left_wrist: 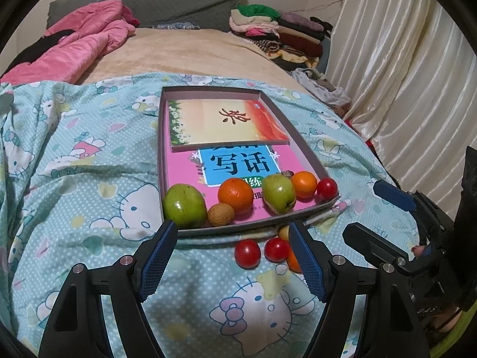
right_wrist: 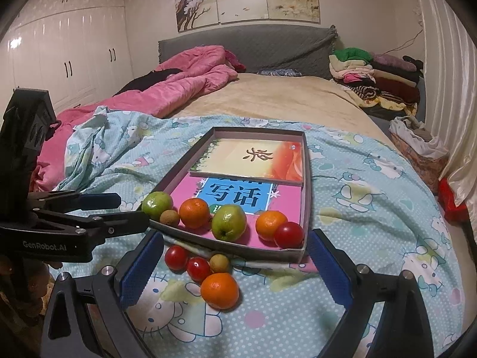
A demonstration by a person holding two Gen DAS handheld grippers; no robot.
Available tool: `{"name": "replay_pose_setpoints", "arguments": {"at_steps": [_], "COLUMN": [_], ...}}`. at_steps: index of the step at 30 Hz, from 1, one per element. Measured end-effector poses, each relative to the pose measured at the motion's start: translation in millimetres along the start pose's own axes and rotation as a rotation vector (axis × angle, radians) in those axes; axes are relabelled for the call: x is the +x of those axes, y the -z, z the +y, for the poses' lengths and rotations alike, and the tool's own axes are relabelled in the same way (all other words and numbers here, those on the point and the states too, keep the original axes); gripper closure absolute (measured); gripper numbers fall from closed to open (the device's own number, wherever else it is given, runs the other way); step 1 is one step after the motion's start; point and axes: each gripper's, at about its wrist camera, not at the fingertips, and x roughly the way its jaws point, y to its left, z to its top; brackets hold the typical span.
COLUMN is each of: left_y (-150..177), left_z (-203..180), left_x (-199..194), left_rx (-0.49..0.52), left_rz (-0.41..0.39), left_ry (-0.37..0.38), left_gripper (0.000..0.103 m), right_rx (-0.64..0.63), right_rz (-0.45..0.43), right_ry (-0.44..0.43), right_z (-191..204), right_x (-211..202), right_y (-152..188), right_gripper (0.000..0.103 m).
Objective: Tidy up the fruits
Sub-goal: 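Lift both open tools away and move them toward the fruits on the bedspread, then grasp the mandarin with the right tool while the left grasps a red cherry tomato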
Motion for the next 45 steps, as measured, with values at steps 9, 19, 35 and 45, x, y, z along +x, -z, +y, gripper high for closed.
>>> {"name": "replay_pose_setpoints", "arguments": {"at_steps": [9,19,35,45], "left_y": [1,7,21,21], "left_z": [-2,-2,-6,-7], "left_x": [2,14,47,69], "left_rx": [0.003,0.008,0.043,0.039], "left_rz": [0.011,0.078,0.201,0.247], "left_ry": [0.003,0.000,0.005,0.051], "left_gripper": [0.025,0.025,0.036,0.067], "right_rx": [0.000,-0.018,-0.030,0.017], "right_rz": [0.012,0.106,0.397,0.384], "right_ry": [0.000,-0.006,-0.044,-0.101], "right_z": [0,7,9,2], "right_x": [3,19,80,78], "right_y": [2,13,47,43], "right_gripper": [0.006,0.006,0.050,0.064]}}
